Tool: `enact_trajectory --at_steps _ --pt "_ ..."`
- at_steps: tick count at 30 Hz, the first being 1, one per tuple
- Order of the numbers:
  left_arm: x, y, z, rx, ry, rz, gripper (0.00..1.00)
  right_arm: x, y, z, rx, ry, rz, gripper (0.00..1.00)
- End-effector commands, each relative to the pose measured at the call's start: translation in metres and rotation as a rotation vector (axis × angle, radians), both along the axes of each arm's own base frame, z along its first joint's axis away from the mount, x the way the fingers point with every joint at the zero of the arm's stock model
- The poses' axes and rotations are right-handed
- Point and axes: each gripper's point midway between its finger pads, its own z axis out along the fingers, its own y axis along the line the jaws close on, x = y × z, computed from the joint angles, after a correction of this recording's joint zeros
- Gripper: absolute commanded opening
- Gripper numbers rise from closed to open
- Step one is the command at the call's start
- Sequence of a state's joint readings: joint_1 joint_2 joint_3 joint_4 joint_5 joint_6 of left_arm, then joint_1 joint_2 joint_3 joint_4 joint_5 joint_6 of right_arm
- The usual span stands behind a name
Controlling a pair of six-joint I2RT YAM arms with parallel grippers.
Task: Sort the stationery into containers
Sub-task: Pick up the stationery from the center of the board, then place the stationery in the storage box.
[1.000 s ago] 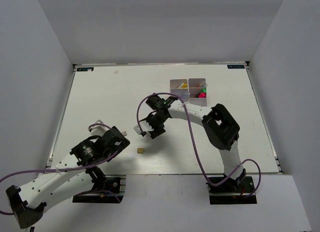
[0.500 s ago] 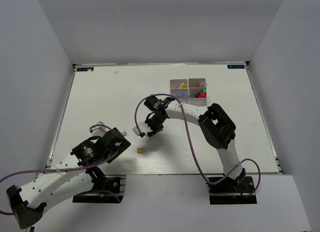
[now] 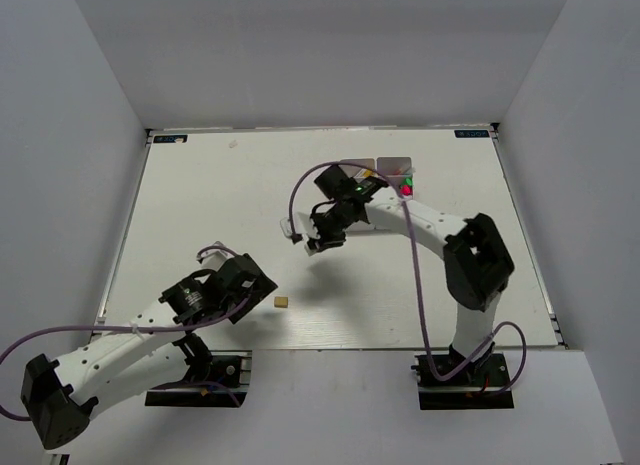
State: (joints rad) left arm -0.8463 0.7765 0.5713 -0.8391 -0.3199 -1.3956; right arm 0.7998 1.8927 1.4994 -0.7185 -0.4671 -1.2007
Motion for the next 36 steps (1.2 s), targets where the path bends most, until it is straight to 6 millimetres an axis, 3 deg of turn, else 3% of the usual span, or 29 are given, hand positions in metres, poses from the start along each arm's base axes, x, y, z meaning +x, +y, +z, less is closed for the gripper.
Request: enact_trajectory --at_steps 1,5,7,8,10,11,19,31,35,36 --pt "0.008 -0.015 0.002 -0.063 -0.033 -0.016 0.89 0.017 -0.014 0.047 0.072 -0.036 -0.181 0.12" --pt "0.010 -0.020 -0.005 -0.051 -0.012 -0.021 0.91 0.036 -0.039 0.061 0.101 -0.089 -0.334 0.11" --pt "0.011 -0.024 -0.005 -0.057 -0.005 -0.027 0.92 0.041 -0.056 0.053 0.067 -0.101 -0.396 0.11" --pt "0.012 -0.025 -0.007 -0.051 0.000 -0.027 0.92 0.049 -0.061 0.062 0.093 -0.134 -0.424 0.11" --pt "0.014 -0.030 -0.005 -0.060 0.003 -0.032 0.93 0.054 -0.074 0.054 0.069 -0.140 -0.468 0.11" --pt "0.016 -0.031 -0.006 -0.062 0.001 -0.032 0.93 0.064 -0.082 0.059 0.083 -0.162 -0.499 0.11" --pt "0.021 -0.042 -0.004 -0.050 0.012 -0.064 0.93 0.106 -0.117 0.061 0.064 -0.245 -0.634 0.11" --pt "0.017 -0.042 -0.010 -0.039 0.044 -0.074 0.93 0.128 -0.113 0.044 0.052 -0.240 -0.613 0.17" --pt "0.015 -0.040 -0.014 -0.026 0.056 -0.073 0.93 0.135 -0.112 0.041 0.047 -0.247 -0.614 0.29" --pt "0.015 -0.040 -0.014 -0.026 0.056 -0.073 0.93 0.135 -0.111 0.041 0.046 -0.250 -0.611 0.39"
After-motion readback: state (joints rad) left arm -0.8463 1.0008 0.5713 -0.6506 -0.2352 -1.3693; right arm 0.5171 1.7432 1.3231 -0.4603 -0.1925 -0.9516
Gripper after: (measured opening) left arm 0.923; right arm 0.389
